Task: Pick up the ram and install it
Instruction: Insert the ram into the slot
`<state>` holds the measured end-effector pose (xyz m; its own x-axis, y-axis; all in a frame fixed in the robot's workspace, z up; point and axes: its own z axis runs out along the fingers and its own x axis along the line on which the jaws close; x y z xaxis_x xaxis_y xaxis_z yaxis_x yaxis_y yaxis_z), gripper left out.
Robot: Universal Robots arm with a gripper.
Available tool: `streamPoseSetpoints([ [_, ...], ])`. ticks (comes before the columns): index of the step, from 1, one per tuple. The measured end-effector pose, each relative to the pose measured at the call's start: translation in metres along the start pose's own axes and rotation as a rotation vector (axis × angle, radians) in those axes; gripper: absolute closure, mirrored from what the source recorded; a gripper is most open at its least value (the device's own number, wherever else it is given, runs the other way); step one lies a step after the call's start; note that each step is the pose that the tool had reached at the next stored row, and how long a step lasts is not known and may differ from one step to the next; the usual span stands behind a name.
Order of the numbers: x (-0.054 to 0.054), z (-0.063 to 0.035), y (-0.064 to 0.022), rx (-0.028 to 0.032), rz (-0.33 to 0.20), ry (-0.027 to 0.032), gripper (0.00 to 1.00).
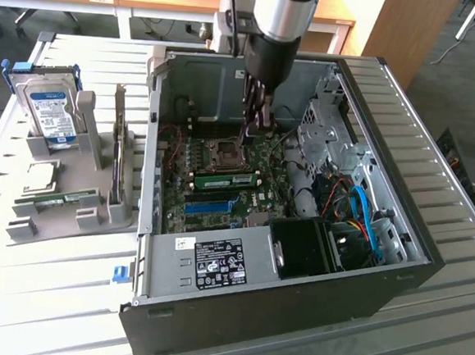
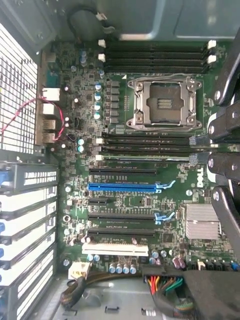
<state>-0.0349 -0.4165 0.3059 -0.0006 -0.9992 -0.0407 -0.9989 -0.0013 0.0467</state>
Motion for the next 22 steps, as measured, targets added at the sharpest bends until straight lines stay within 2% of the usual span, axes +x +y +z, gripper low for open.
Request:
streamPoseSetpoints([
  [12,-0.001,-0.0237,0.0011,0.0,0.0,0.0,0.81],
  [19,-0.001,-0.0346,0.0016,0.0,0.0,0.0,0.81],
  [22,-0.001,-0.0351,0.0016,0.0001,0.0,-0.0002,0.81],
])
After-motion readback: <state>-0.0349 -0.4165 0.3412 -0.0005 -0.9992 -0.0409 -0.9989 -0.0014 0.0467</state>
